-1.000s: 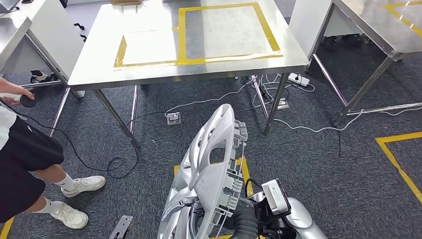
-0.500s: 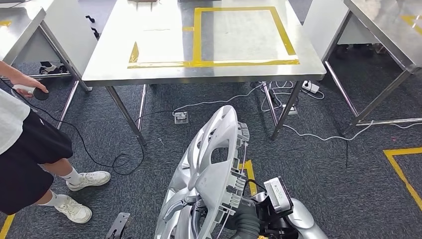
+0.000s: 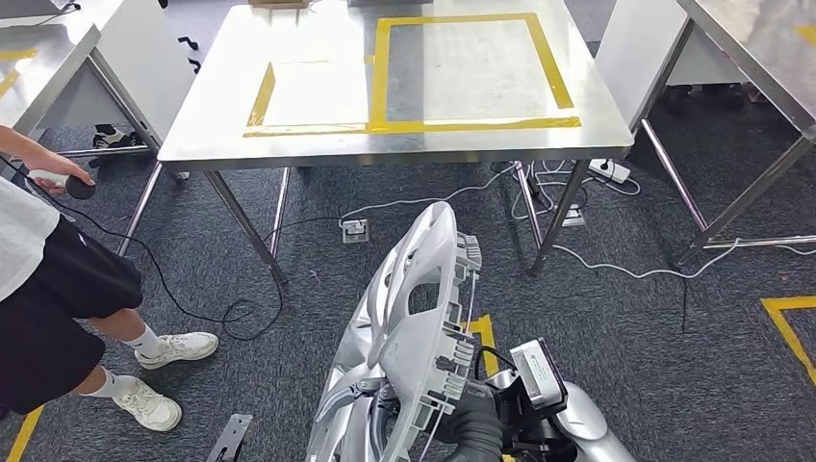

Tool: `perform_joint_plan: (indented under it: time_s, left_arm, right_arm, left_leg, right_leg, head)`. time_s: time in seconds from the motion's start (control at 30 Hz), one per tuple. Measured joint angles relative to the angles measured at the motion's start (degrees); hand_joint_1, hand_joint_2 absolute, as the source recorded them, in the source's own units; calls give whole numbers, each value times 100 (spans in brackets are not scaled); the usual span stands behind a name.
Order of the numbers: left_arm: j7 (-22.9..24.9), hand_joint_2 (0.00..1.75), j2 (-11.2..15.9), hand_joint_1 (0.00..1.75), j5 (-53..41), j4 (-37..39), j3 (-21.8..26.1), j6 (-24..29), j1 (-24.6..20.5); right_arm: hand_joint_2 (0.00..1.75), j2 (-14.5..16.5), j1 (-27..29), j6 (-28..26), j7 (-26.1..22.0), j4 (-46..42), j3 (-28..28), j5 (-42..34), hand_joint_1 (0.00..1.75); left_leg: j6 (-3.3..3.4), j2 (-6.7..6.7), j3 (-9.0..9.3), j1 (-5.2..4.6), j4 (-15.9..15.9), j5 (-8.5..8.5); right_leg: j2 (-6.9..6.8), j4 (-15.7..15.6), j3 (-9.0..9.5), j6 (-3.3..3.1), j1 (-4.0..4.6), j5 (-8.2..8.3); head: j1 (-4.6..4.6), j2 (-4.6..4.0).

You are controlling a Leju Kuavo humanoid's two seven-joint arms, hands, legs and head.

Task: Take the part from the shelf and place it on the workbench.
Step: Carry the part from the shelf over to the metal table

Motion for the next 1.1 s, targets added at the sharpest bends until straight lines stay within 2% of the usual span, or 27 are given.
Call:
perform_joint_plan:
  time_s: [0.03,0.07,0.1,0.17,0.2,0.27,0.33,0.37,0.4,0.47,0.5,0.53,0.57,0.63,0.67,0.7,0.73,0.8,0.87,0.93,1.0,1.03,1.07,1.1]
  left_arm:
    - [1,175,-2,0,0,0,0,1,2]
    - [1,175,-3,0,0,0,1,1,3]
    - [1,175,-3,0,-2,0,3,4,2]
    - [1,175,5,0,-11,-1,9,13,-11]
    - [1,175,9,0,-20,-1,16,16,-18]
    - [4,175,14,0,-38,-2,39,18,-26]
    - [12,175,5,0,-53,-2,57,15,-23]
    - [15,175,-3,0,-60,-2,60,10,-27]
    - [18,175,-13,0,-63,-2,61,6,-31]
    - [19,175,-22,0,-67,-2,64,-1,-42]
    - [19,175,-27,0,-68,-2,65,-1,-41]
    - [20,175,-32,0,-68,-2,66,-1,-37]
    - [20,175,-37,0,-69,-2,66,-1,-35]
    - [20,175,-50,0,-83,-2,66,-1,-33]
    - [20,175,-54,0,-96,-2,66,-1,-33]
    - [20,175,-55,0,-109,-2,66,-1,-30]
    - [20,175,-54,0,-119,-2,66,-1,-24]
    - [20,175,-51,0,-128,-2,66,-3,-11]
    - [19,175,-55,0,-129,-2,66,-7,-5]
    - [18,175,-55,0,-131,-2,67,-8,0]
    - [16,175,-52,0,-140,-1,67,-9,16]
    - [13,175,-52,0,-149,0,66,-9,28]
    - [10,175,-54,0,-159,0,66,-10,39]
    - [7,175,-54,0,-168,0,67,-10,45]
  right_arm:
    - [175,0,1,0,0,0,-1,-1,175]
    - [175,2,0,0,0,0,-4,-4,175]
    - [175,6,0,1,-3,-1,-10,-11,175]
    - [175,27,-5,5,-33,-2,-27,-39,175]
    - [175,44,-10,14,-58,-2,-36,-61,175]
    - [175,91,-33,48,-110,-11,-52,-109,175]
    - [175,157,-99,81,-148,-46,-67,-167,175]
    - [175,191,-158,90,-168,-68,-70,-217,175]
    - [175,227,-225,91,-185,-86,-72,-272,175]
    - [175,285,-324,92,-206,-105,-66,-367,175]
    - [175,306,-343,92,-207,-110,-62,-386,175]
    - [175,317,-351,92,-207,-111,-60,-396,175]
    - [175,329,-366,92,-206,-113,-55,-410,175]
    - [175,367,-441,81,-206,-132,-44,-466,175]
    - [175,399,-486,60,-206,-154,-37,-501,175]
    - [175,444,-520,20,-201,-195,-31,-531,175]
    - [175,495,-536,-29,-192,-242,-28,-548,175]
    - [175,597,-546,-119,-169,-348,-23,-558,175]
    - [175,681,-560,-150,-154,-437,-20,-560,175]
    - [175,753,-583,-154,-148,-512,-21,-567,175]
    - [175,794,-597,-155,-148,-550,-22,-579,175]
    - [175,805,-599,-155,-148,-557,-22,-584,175]
    - [175,813,-599,-155,-147,-563,-22,-589,175]
    - [175,822,-599,-155,-147,-572,-22,-595,175]
  left_leg:
    - [9,6,-32,3,2,85]
    - [32,13,42,3,-205,262]
    - [72,25,217,-4,-591,491]
    - [164,65,549,-42,-1275,743]
    - [203,81,633,-67,-1453,767]
    - [254,84,670,-102,-1538,728]
    - [298,74,774,-76,-1663,771]
    - [324,69,836,-63,-1734,801]
    - [344,66,879,-51,-1785,822]
    - [369,51,897,-64,-1801,820]
    - [370,36,898,-65,-1798,810]
    - [367,14,902,-65,-1795,801]
    - [357,-11,907,-63,-1787,789]
    - [310,-53,915,-57,-1740,743]
    - [273,-66,905,-69,-1688,703]
    - [236,-74,892,-77,-1641,662]
    - [205,-78,881,-82,-1609,630]
    - [155,-78,880,-63,-1592,594]
    - [99,-53,825,-34,-1472,503]
    - [34,-20,569,-16,-955,232]
    - [-13,-10,152,-1,-186,-52]
    - [-22,-8,0,8,43,-73]
    - [-21,-5,-52,15,62,18]
    - [-9,2,18,20,-155,208]
  right_leg:
    - [-1,0,13,-9,9,-10]
    - [-1,0,34,-14,19,-22]
    - [0,-1,61,-15,28,-37]
    - [1,-6,91,6,56,-63]
    - [-1,-9,90,25,66,-71]
    - [-16,-31,87,84,80,-75]
    - [-43,14,75,129,103,-113]
    - [-44,154,9,128,112,-178]
    - [-38,446,-143,110,113,-296]
    - [-12,1241,-584,82,96,-569]
    - [-7,1559,-779,97,89,-649]
    - [-6,1668,-876,135,77,-640]
    - [-6,1570,-868,190,60,-548]
    - [-6,802,-550,310,18,-184]
    - [-4,416,-369,333,9,-25]
    - [1,136,-235,315,6,85]
    - [5,21,-176,270,17,123]
    - [10,-3,-157,160,23,129]
    - [11,-14,-129,85,-8,121]
    - [11,-20,-93,28,-29,100]
    - [11,-19,-67,-6,-19,75]
    - [12,-19,-52,-15,-12,61]
    - [14,-18,-31,-20,-7,46]
    - [17,-18,-2,-18,-3,27]
  head:
    - [0,0]
    - [0,0]
    - [1,0]
    - [3,0]
    - [3,0]
    - [2,0]
    - [9,0]
    - [15,0]
    - [22,0]
    - [28,0]
    - [28,0]
    - [30,0]
    - [30,0]
    - [31,0]
    - [32,0]
    - [29,0]
    - [28,0]
    - [24,0]
    - [20,0]
    - [15,0]
    - [14,0]
    - [13,0]
    - [13,0]
    - [13,0]
